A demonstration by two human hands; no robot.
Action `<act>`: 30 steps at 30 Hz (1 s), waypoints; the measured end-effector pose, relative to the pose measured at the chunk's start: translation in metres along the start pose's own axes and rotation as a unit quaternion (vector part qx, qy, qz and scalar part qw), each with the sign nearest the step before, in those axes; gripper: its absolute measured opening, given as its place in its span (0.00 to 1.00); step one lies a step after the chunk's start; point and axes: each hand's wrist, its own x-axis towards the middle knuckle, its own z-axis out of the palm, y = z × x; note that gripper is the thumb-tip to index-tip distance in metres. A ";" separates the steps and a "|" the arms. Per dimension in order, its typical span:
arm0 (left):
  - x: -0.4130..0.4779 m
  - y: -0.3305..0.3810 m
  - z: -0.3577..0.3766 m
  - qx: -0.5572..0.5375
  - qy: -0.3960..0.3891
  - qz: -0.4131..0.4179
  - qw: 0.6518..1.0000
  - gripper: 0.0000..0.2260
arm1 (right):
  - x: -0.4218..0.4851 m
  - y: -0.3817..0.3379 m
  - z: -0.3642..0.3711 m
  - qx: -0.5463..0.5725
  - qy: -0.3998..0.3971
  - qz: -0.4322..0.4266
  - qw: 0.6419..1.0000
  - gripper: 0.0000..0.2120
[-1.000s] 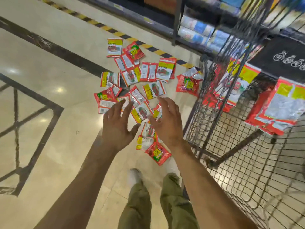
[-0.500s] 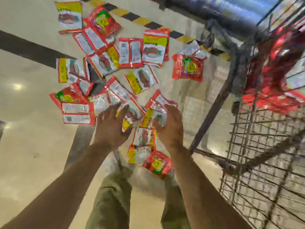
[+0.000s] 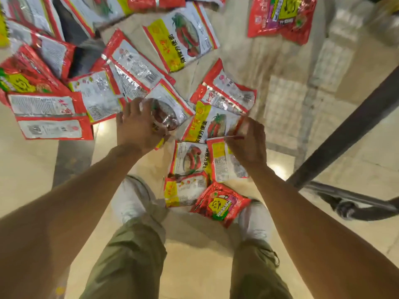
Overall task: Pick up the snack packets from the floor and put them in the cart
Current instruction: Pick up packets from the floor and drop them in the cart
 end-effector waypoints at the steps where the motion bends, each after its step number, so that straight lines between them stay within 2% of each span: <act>1: 0.003 -0.002 0.006 0.002 0.009 -0.007 1.000 0.40 | -0.003 0.009 0.004 -0.008 -0.018 0.044 0.999 0.37; 3: 0.009 -0.002 0.018 -0.004 0.021 -0.020 1.000 0.41 | -0.010 0.027 0.012 -0.019 -0.060 0.110 0.992 0.44; 7: 0.020 -0.001 0.030 -0.067 0.021 -0.068 0.995 0.40 | -0.021 0.048 0.026 0.059 -0.098 0.162 0.980 0.48; 10: 0.025 -0.001 0.032 -0.068 0.035 -0.079 0.994 0.38 | -0.022 0.052 0.032 0.069 -0.124 0.187 0.972 0.42; 13: 0.029 0.000 0.030 -0.116 0.036 -0.128 0.984 0.36 | -0.017 0.055 0.031 0.089 -0.144 0.211 0.963 0.34; 16: 0.024 -0.001 0.021 -0.261 -0.024 -0.173 0.950 0.32 | -0.018 0.056 0.018 0.095 -0.177 0.185 0.962 0.23; 18: 0.016 -0.003 0.013 -0.340 -0.063 -0.176 0.922 0.24 | -0.020 0.049 0.006 0.142 -0.186 0.172 0.957 0.16; 20: 0.009 -0.008 0.005 -0.386 -0.075 -0.179 0.902 0.15 | -0.022 0.037 -0.008 0.185 -0.181 0.170 0.951 0.14; 22: 0.003 -0.012 -0.004 -0.442 -0.074 -0.181 0.875 0.10 | -0.023 0.025 -0.018 0.218 -0.161 0.163 0.948 0.14; 27: -0.008 -0.015 -0.039 -0.512 -0.089 -0.159 0.839 0.10 | -0.029 -0.014 -0.040 0.302 -0.122 0.159 0.932 0.12; 30: -0.020 -0.014 -0.071 -0.548 -0.108 -0.135 0.818 0.13 | -0.037 -0.043 -0.054 0.335 -0.094 0.160 0.924 0.16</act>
